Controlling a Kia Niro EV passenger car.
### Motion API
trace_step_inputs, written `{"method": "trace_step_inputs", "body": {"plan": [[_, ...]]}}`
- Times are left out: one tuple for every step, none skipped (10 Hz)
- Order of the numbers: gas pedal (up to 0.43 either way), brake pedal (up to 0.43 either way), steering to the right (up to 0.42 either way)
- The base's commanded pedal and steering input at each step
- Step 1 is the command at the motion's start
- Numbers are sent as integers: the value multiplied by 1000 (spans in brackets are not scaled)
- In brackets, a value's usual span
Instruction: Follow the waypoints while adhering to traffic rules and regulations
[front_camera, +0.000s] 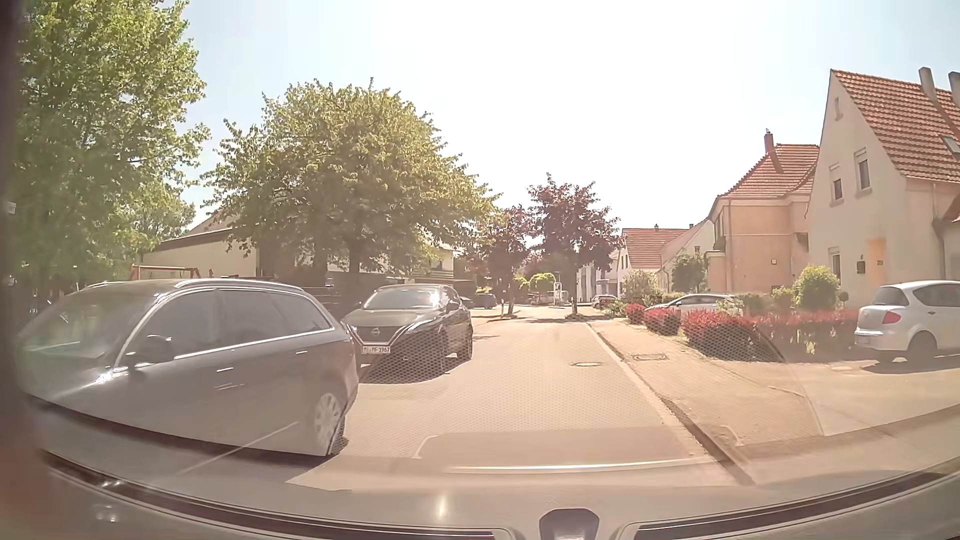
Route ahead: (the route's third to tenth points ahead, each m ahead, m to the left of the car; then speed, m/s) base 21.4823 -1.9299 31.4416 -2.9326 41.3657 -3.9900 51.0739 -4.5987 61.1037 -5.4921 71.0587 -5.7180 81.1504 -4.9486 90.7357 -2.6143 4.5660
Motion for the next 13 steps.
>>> {"method": "trace_step_inputs", "body": {"plan": [[177,12,16],[177,6,24],[177,6,29],[177,6,34],[177,6,41],[177,6,45],[177,6,46],[169,6,46],[169,6,46],[169,6,46],[169,6,45],[169,6,43],[169,6,39]]}}
